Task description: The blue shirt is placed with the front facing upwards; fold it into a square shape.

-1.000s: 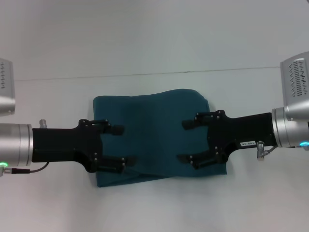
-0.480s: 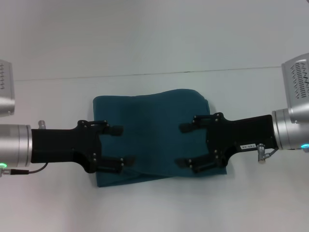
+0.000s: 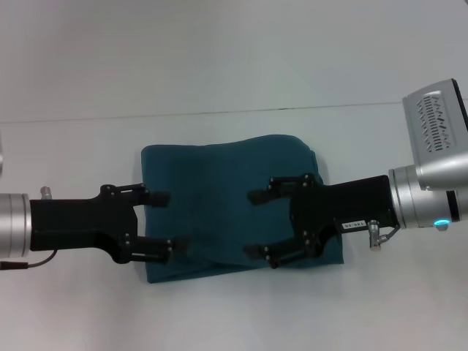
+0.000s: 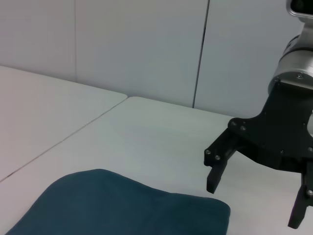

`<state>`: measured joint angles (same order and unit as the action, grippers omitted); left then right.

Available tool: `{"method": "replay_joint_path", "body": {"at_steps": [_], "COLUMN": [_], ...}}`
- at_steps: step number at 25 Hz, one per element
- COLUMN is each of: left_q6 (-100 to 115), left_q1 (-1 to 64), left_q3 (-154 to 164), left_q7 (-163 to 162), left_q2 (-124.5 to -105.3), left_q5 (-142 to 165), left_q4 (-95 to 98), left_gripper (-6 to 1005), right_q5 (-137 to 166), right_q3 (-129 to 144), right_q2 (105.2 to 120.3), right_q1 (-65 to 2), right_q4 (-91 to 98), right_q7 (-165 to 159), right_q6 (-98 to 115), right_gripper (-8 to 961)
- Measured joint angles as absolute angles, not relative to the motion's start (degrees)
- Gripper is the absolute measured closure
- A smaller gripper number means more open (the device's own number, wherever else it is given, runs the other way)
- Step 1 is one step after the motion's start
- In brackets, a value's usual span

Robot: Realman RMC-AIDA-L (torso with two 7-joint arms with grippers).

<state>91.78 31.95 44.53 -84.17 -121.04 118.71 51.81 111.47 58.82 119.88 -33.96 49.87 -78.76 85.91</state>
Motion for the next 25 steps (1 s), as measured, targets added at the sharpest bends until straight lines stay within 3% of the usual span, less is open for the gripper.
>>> {"method": "replay_joint_path", "body": {"at_steps": [25], "left_q6": [96.21], "left_q1": [31.38], "left_q3": [41.31], "left_q7": [-83.32], "left_q2": [-120.58], "left_q5": [119.03], "left_q4": [52.48], "left_gripper": [124], "right_q5": [111.12], "right_q3": [59.24], "right_q2": [119.88], "right_q1": [-34.05], "right_q4": [47.71], "right_q7": [-77.98], "right_q6": [84.46], "right_gripper": [41]}}
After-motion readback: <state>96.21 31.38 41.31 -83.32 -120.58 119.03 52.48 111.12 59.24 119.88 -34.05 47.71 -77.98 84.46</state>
